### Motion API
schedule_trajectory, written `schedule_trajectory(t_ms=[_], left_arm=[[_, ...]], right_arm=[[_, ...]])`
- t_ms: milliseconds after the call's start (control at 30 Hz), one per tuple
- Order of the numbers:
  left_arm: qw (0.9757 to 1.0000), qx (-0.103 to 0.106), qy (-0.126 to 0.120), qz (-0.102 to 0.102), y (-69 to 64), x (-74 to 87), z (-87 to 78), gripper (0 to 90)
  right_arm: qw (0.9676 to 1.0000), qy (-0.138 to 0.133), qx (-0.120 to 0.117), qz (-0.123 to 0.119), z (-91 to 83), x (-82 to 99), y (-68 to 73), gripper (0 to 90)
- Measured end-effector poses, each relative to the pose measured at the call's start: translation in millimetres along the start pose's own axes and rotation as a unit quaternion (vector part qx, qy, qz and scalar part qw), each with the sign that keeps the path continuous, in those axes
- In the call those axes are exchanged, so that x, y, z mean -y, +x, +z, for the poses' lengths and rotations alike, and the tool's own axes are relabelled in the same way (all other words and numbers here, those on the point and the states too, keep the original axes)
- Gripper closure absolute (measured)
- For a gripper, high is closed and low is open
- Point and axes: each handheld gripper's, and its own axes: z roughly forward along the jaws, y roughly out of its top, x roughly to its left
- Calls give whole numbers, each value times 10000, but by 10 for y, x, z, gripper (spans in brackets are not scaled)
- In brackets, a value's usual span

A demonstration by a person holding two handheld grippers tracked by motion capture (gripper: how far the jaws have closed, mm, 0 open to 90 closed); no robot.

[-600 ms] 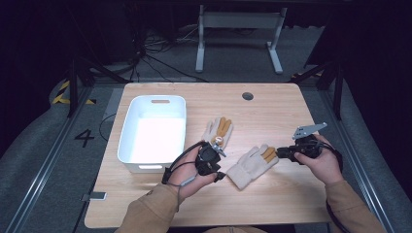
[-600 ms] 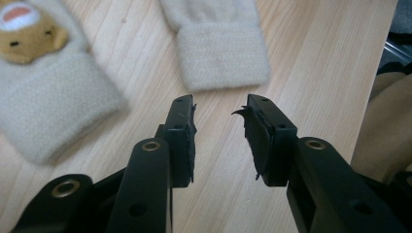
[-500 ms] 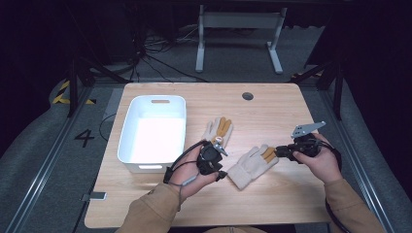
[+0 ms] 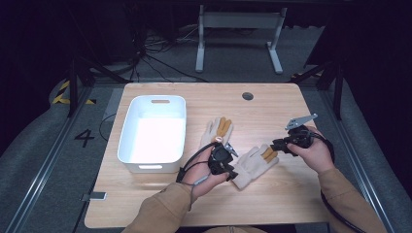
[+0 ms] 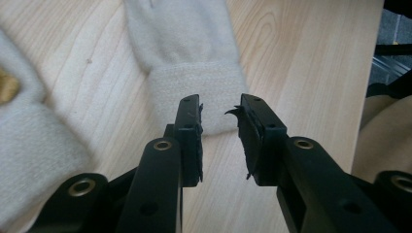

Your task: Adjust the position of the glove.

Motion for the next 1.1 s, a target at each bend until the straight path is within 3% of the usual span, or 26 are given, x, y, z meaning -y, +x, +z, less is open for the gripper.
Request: schedule_trajectory(t_ms=[267, 500, 633, 833, 1033, 1100], left_arm=[[9998, -83, 153, -5, 25, 12, 146, 695], [9998, -111, 124, -71, 30, 30, 197, 628], [9999, -115, 109, -32, 14, 20, 209, 601], [9993, -295, 209, 7, -9, 13, 344, 524], [9984, -436, 352, 29, -31, 0, 419, 536], [9973, -600, 434, 34, -59, -12, 442, 563]], right_arm=[[9996, 217, 100, 129, 168, 34, -100, 693], [9992, 319, 101, 215, 270, 74, -142, 691], [9991, 347, 45, 235, 328, 105, -139, 746], [9989, 434, 56, 190, 341, 110, -114, 842], [9988, 435, 28, 209, 338, 116, -115, 843], [9989, 425, 17, 207, 340, 119, -115, 843]])
